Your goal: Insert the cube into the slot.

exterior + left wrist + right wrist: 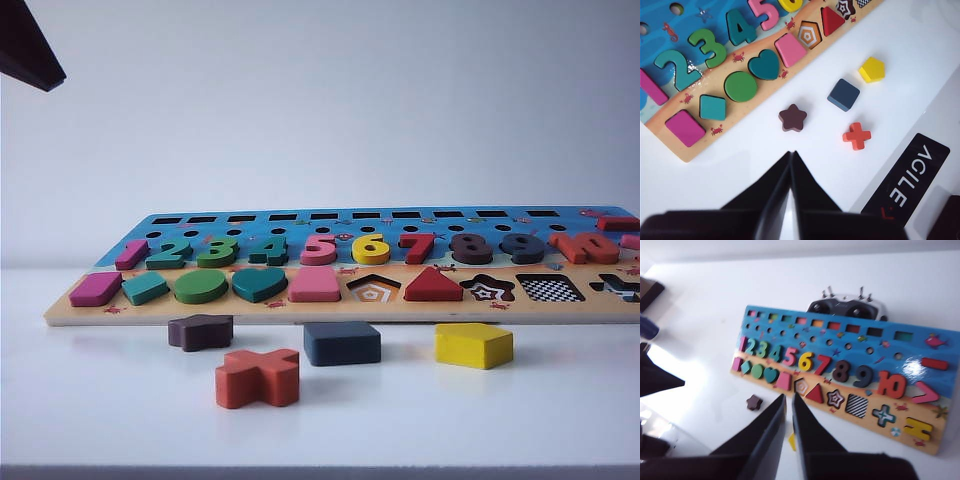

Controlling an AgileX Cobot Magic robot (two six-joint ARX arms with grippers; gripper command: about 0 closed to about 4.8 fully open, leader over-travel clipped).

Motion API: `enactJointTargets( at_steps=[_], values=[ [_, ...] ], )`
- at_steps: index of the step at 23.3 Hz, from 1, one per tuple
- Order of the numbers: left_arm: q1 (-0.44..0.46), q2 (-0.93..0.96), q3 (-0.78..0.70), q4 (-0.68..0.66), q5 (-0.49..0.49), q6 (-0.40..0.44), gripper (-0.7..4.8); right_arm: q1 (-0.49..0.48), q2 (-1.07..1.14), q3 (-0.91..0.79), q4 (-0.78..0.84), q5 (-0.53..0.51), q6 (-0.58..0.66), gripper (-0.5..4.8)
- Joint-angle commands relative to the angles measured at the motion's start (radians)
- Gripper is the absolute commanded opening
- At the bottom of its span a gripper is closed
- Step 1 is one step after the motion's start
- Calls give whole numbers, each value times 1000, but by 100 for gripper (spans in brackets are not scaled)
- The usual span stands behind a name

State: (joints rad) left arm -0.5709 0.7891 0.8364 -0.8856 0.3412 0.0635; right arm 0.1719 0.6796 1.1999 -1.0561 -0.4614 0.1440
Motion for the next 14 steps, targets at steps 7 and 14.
enactJointTargets(
  at_steps=[7,14],
  values=[
    [2,5,5,-5,11,7,10,554,262,8,0,203,-248,62],
    [2,5,4,29,0,8,10,774,525,8,-40,256,-426,290]
  ],
)
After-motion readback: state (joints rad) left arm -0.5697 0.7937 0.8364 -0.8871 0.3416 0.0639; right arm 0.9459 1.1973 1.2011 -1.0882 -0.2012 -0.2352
